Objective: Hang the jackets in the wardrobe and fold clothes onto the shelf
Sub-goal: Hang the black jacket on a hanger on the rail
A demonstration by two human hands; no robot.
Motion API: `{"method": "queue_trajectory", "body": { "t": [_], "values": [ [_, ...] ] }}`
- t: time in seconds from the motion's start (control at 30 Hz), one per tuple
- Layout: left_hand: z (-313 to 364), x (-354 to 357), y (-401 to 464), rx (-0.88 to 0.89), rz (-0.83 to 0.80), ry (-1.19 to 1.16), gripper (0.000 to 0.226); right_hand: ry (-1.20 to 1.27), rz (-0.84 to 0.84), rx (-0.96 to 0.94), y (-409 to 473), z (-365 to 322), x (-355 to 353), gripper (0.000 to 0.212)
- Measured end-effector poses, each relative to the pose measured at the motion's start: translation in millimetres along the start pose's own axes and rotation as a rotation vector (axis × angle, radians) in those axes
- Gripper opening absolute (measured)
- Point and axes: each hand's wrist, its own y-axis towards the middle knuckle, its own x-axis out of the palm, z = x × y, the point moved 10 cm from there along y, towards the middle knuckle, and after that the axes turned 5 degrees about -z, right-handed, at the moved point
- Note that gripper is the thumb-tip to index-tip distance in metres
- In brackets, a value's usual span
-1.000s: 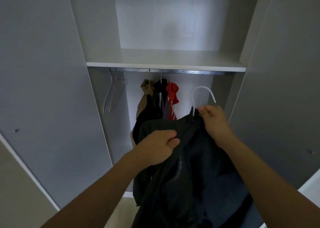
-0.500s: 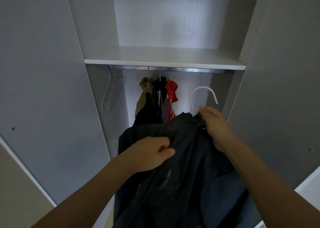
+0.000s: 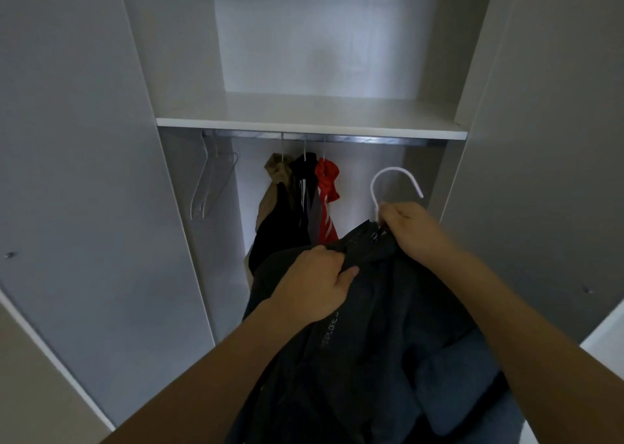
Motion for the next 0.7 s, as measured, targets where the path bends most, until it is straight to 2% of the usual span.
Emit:
{"method": "queue_trajectory", "body": {
  "t": [0.07, 0.17, 0.27, 0.4, 0.53, 0.7],
  "values": [
    [-1, 4, 1, -0.007, -0.020, -0.018, 0.039, 0.061, -0.122, 0.035, -3, 2, 10, 0.050],
    [-8, 5, 2, -0.038, -0.019, -0.063, 0.039, 0.194, -0.199, 0.092, -11, 7, 20, 0.050],
    [-8, 7, 3, -0.022, -0.012, -0.033, 0.038, 0.178, -0.174, 0.030, -11, 4, 19, 0.072],
    [-2, 10, 7, 0.006, -0.008, 0.034, 0.037, 0.107, -0.203, 0.042, -3, 3, 22, 0.053],
    [-1, 16, 12, 0.007, -0.026, 0.029, 0.037, -0.059, -0.124, 0.077, 6, 11, 19, 0.047],
    [4, 14, 10, 0.026, 0.035, 0.004, 0.033, 0.018, -0.015, 0.160, 12, 27, 4, 0.038]
  ]
}}
